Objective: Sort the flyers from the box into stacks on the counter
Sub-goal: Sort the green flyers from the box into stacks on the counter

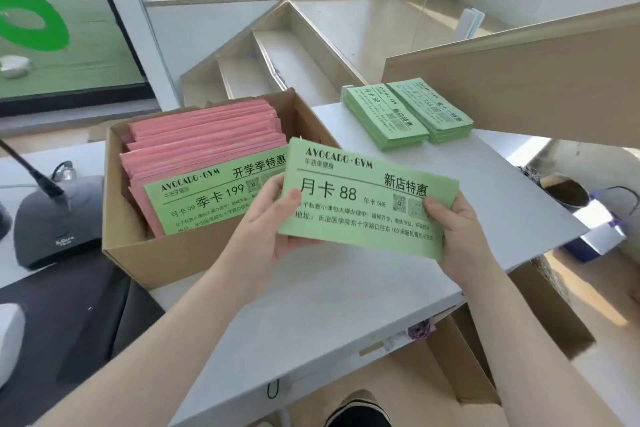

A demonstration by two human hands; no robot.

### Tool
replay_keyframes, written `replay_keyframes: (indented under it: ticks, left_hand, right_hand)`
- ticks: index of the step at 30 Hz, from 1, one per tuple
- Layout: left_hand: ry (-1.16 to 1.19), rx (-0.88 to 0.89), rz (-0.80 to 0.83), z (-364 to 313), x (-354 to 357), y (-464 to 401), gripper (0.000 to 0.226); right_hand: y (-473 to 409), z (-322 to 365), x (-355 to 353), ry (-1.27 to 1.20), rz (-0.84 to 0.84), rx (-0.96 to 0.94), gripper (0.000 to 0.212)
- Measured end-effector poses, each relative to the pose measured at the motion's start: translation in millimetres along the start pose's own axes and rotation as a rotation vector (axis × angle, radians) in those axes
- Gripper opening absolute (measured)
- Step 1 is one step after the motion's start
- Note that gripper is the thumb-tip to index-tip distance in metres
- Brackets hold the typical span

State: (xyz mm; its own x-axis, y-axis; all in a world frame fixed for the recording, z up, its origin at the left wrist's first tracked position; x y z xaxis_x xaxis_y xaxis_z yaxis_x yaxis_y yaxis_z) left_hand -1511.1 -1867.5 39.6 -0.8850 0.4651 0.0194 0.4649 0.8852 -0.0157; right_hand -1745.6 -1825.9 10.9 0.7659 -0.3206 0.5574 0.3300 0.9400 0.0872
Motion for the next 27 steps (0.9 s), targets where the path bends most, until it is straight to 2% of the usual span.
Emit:
replay_keyframes:
  ticks: [2, 3, 5, 9, 13, 16, 19, 22, 25, 27]
  left_hand:
    - [0.093, 0.047, 0.112, 1.4, 13.1, -12.8, 0.069]
    - [0.061, 0.081, 0.126, 1.8, 22.7, -19.8, 0.071]
    - [-0.009, 0.129, 0.097, 2.8, 47.7, -36.9, 0.057]
    - [-0.058, 0.179, -0.077, 4.6, 104.2, -77.8, 0.060]
    - [-0.111, 0.072, -0.324, 14.8, 147.5, -131.6, 0.060]
    - [-0.065, -0.023, -0.446, 16.0, 163.9, -175.5, 0.057]
    - [-0.055, -0.045, -0.477, 12.1, 177.0, -220.1, 0.057]
    - [-0.121, -0.059, -0.481, 10.6, 187.7, -263.5, 0.057]
    - [-0.222, -0.094, -0.466, 15.6, 191.4, -306.6, 0.047]
    - [-0.281, -0.128, -0.452, 18.2, 194.3, -331.7, 0.044]
  right_hand:
    - [-7.6, 7.7, -5.3, -0.085, -0.036, -0.059, 0.026]
    - [-13.3, 11.6, -8.1, -0.108, -0.058, -0.084, 0.026]
    - [-27.0, 18.8, -13.4, -0.114, -0.105, -0.118, 0.024]
    - [-60.7, 29.6, -31.4, -0.017, -0.169, -0.115, 0.022]
    - [-98.6, 48.0, -59.7, 0.050, -0.173, -0.070, 0.021]
    - [-133.7, 74.0, -87.9, 0.141, -0.145, -0.015, 0.024]
    - [-171.8, 100.5, -112.5, 0.249, -0.071, 0.041, 0.023]
    - [-208.1, 122.4, -123.7, 0.507, 0.035, 0.088, 0.019]
    - [-242.2, 135.6, -124.0, 0.717, 0.080, 0.074, 0.011]
    - [-264.0, 136.4, -122.1, 0.778, 0.114, 0.078, 0.016]
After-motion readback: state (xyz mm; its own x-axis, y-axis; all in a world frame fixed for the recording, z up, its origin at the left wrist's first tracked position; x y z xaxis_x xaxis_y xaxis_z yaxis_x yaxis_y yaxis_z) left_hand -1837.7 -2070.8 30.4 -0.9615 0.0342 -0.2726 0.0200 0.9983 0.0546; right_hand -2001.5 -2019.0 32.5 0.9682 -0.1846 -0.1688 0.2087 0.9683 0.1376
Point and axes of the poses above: each hand's wrist, its own y-axis away from the middle knuckle, its own x-axis out of the palm, z = x × y, the point moved 2 cm from there along -y, towards the middle knuckle, and after that the axes turned 14 degrees about -y, right-handed, at the moved point
